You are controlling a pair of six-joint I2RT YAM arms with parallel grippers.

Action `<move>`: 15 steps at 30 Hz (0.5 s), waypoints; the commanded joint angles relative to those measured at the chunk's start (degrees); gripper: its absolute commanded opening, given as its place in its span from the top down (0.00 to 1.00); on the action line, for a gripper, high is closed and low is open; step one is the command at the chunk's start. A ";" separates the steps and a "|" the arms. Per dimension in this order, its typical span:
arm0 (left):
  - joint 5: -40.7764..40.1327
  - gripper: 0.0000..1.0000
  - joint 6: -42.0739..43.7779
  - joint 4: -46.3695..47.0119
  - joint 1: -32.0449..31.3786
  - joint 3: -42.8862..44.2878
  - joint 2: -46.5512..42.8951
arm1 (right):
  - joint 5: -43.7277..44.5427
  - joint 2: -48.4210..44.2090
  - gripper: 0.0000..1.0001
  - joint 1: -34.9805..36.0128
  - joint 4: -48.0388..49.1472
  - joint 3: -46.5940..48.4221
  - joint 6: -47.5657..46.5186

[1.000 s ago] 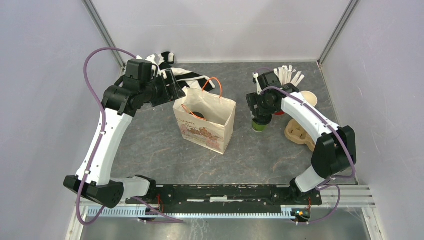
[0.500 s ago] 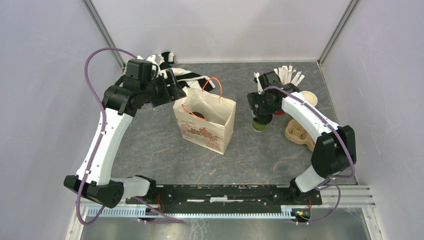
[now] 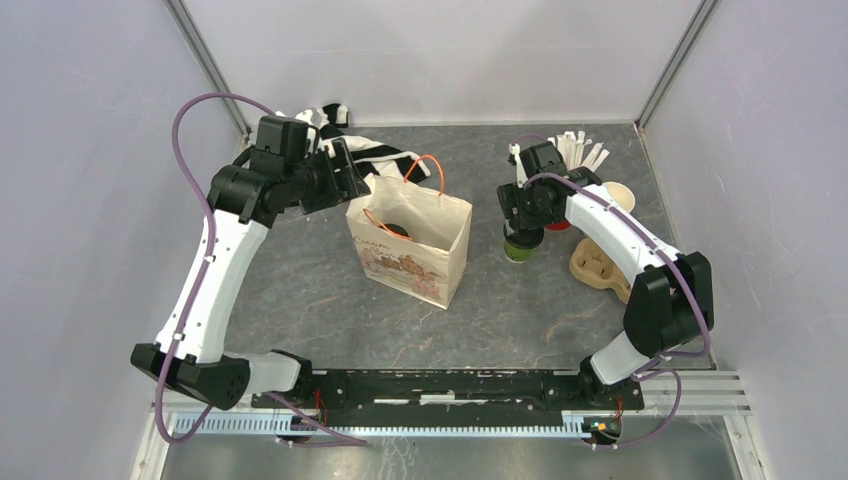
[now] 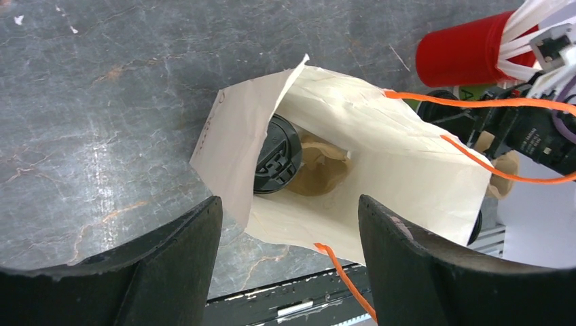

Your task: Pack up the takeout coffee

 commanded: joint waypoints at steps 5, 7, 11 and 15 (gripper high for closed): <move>-5.14 0.21 2.73 -4.16 0.42 5.05 2.50 | -1.66 -4.61 0.25 -0.10 0.02 -0.72 -3.17; -5.25 0.21 3.15 -4.40 0.52 5.53 3.15 | -1.27 -5.86 0.27 -0.13 0.34 -1.54 -3.89; -5.05 0.21 3.96 -4.67 0.51 6.73 4.88 | -2.05 -7.50 0.28 -0.12 0.08 -2.07 -4.62; -3.92 0.21 4.67 -4.57 0.49 7.80 7.17 | -3.17 -10.50 0.28 -0.12 -0.57 -1.88 -5.38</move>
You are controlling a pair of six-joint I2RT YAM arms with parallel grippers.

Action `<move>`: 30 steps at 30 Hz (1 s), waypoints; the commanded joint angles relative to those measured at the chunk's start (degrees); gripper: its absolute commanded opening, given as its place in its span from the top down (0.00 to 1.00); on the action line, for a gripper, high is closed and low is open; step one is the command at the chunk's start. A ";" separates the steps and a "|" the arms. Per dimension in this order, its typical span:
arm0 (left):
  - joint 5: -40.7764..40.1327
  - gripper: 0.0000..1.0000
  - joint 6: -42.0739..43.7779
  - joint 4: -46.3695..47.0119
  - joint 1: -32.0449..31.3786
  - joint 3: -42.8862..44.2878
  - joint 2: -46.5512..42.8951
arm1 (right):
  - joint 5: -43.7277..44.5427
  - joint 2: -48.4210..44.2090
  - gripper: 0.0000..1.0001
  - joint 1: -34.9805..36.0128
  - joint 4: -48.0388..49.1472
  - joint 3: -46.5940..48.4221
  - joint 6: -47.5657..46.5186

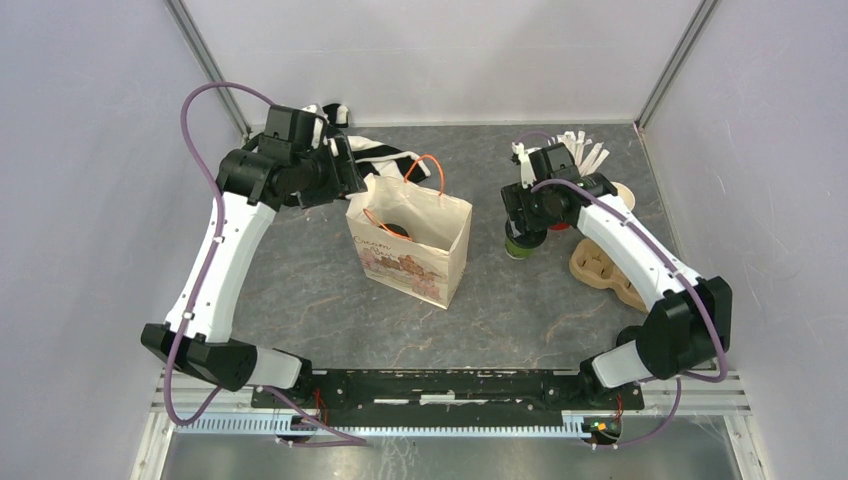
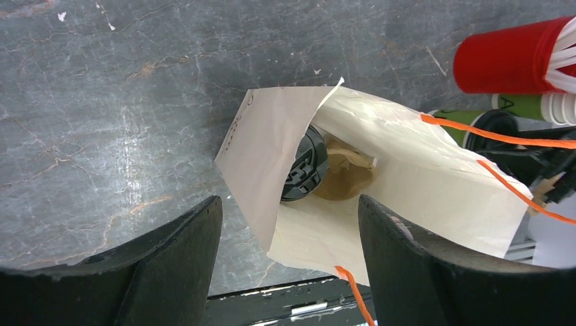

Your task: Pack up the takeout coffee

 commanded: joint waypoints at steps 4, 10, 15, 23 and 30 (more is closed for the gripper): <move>0.60 0.22 4.99 -0.57 0.26 4.06 4.60 | -1.14 -8.83 0.28 -0.11 -1.40 -0.09 -5.18; 1.25 0.29 8.03 0.29 0.22 3.23 6.94 | 0.94 -17.05 0.28 -0.06 -1.48 0.28 -8.25; 0.63 0.37 8.95 2.98 -0.79 1.93 8.64 | -4.75 -23.12 0.29 -0.14 2.85 -1.45 -7.80; -4.30 0.46 10.85 4.81 -4.54 1.33 11.95 | -9.10 -27.69 0.33 -0.15 4.41 -1.05 -9.33; -6.86 0.65 14.30 10.96 -4.59 -2.49 9.75 | -14.83 -33.66 0.39 -0.15 10.48 -1.14 -11.31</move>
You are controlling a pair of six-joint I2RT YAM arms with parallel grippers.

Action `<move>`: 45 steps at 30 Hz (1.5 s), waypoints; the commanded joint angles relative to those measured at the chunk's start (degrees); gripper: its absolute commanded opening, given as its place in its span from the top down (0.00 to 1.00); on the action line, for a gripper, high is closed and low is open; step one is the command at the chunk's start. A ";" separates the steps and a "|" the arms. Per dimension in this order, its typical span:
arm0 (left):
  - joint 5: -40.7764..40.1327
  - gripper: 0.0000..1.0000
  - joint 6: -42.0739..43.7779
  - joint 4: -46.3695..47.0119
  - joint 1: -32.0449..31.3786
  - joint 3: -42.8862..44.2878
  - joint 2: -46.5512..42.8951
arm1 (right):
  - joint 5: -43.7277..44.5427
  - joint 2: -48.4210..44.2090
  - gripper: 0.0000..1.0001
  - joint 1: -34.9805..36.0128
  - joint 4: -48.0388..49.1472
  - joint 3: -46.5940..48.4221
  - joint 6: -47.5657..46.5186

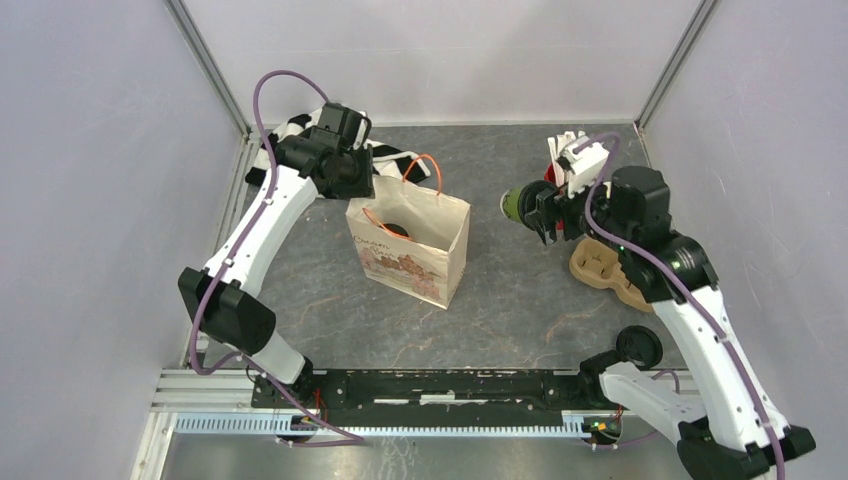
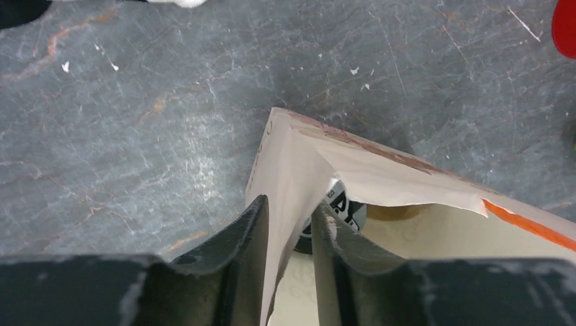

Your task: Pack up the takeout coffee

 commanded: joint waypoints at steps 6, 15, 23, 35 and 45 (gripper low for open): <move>-2.34 0.82 6.53 13.69 0.07 -7.90 -6.41 | -7.95 -3.60 0.44 -0.06 6.32 5.35 0.65; -3.36 0.98 7.78 23.06 0.07 -18.64 -16.62 | -16.20 -1.65 0.46 -0.03 9.58 11.00 11.47; -2.37 0.98 4.23 29.17 0.07 -29.07 -27.49 | -22.37 1.53 0.47 0.85 15.24 14.62 17.50; -1.05 0.98 -1.48 34.63 0.09 -40.17 -41.28 | -13.25 11.30 0.50 23.89 13.65 22.34 15.86; -0.56 0.98 1.33 43.11 0.07 -49.76 -50.85 | -4.75 14.02 0.50 37.05 6.89 24.11 8.48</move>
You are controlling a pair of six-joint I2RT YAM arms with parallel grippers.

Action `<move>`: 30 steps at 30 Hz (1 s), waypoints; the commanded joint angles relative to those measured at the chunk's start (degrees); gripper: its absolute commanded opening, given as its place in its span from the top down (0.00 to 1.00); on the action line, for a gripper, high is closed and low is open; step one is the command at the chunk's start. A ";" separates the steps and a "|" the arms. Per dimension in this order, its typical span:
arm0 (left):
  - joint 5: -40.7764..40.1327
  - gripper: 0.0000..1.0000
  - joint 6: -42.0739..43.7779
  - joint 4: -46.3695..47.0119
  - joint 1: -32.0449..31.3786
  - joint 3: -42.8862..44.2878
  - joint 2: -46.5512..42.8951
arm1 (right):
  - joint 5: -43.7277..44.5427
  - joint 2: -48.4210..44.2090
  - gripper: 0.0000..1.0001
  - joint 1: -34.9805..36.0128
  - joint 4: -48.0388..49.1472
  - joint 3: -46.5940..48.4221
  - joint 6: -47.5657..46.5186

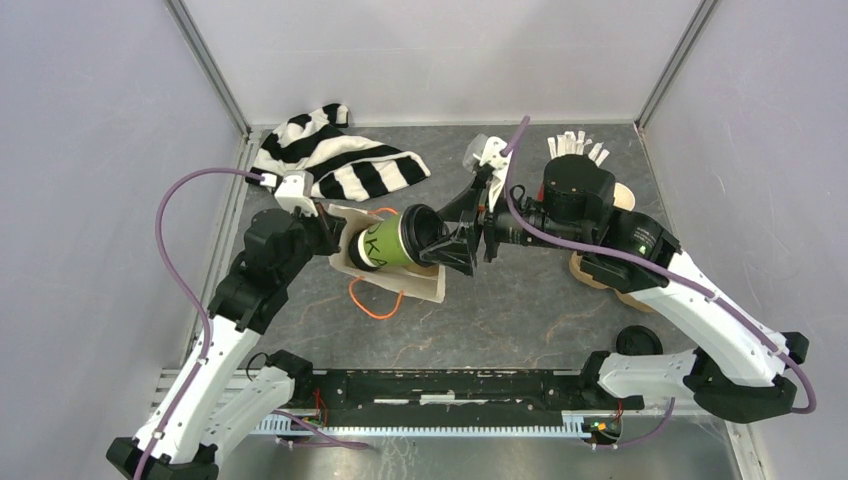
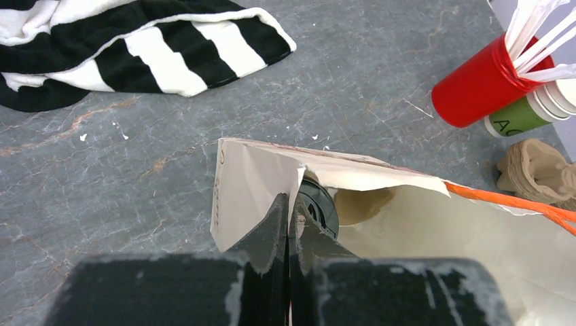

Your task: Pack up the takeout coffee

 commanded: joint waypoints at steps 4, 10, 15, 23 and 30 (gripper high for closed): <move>0.31 0.98 -0.07 8.05 0.07 -4.37 -3.75 | 11.50 4.57 0.51 9.36 -6.42 7.90 -8.66; 0.37 0.98 -0.62 9.20 0.03 -7.08 -5.50 | 29.94 10.78 0.52 21.42 -12.88 12.29 -15.29; 1.44 0.98 0.31 11.50 0.06 -9.92 -8.27 | 43.88 16.16 0.52 28.56 -18.75 16.24 -20.31; 2.41 0.98 3.02 14.87 0.07 -14.27 -12.63 | 49.53 19.44 0.52 30.77 -20.92 15.66 -24.13; 2.25 0.98 3.88 16.21 0.04 -17.16 -15.19 | 52.91 21.90 0.52 31.62 -23.12 14.77 -26.88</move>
